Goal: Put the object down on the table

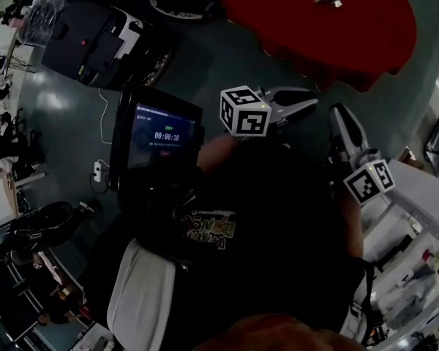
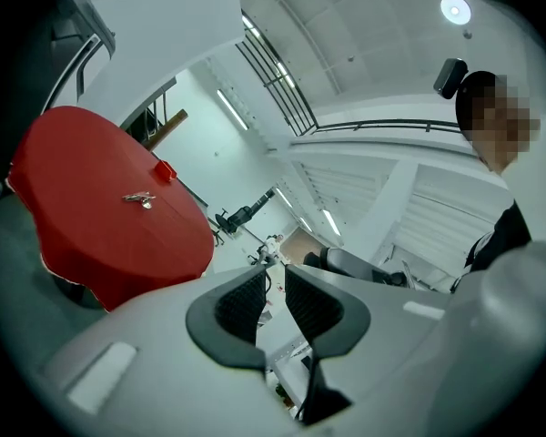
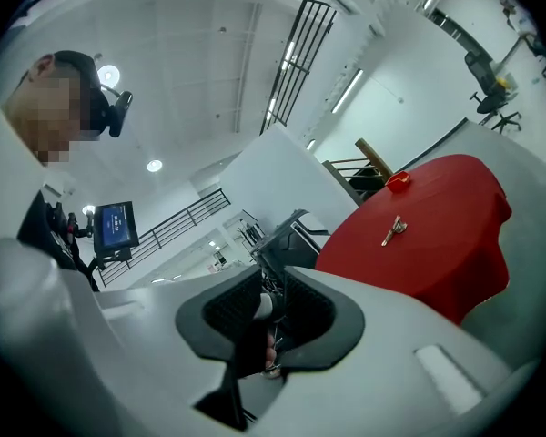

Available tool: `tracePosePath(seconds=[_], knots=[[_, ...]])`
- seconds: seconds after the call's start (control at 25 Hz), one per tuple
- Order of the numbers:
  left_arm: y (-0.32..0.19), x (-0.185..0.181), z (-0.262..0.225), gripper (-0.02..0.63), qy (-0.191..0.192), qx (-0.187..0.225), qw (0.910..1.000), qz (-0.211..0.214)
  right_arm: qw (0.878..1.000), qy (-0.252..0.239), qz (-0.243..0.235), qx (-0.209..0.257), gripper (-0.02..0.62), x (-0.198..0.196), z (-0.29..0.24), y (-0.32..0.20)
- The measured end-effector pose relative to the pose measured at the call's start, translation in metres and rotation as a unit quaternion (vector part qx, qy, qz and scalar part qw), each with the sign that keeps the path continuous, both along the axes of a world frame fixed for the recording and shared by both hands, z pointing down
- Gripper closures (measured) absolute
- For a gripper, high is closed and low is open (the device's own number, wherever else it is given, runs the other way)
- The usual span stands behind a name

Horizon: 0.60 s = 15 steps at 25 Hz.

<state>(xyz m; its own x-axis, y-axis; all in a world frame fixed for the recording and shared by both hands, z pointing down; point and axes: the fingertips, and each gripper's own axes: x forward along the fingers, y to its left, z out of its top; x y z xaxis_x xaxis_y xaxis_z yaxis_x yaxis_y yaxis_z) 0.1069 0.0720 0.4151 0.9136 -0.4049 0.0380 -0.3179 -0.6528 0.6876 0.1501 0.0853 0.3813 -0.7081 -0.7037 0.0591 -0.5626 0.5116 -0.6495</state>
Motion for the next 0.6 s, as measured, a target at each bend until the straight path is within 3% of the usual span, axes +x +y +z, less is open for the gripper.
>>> tracePosePath(seconds=[0.32, 0.6], knots=[[-0.009, -0.015, -0.006, 0.531, -0.001, 0.012, 0.9997, 0.021, 1.0, -0.001, 0.025, 0.006, 0.525, -0.013, -0.006, -0.01], [0.003, -0.008, -0.009, 0.531, -0.003, 0.024, 0.9996, 0.012, 1.0, 0.0, 0.023, 0.013, 0.558, -0.003, -0.006, 0.003]])
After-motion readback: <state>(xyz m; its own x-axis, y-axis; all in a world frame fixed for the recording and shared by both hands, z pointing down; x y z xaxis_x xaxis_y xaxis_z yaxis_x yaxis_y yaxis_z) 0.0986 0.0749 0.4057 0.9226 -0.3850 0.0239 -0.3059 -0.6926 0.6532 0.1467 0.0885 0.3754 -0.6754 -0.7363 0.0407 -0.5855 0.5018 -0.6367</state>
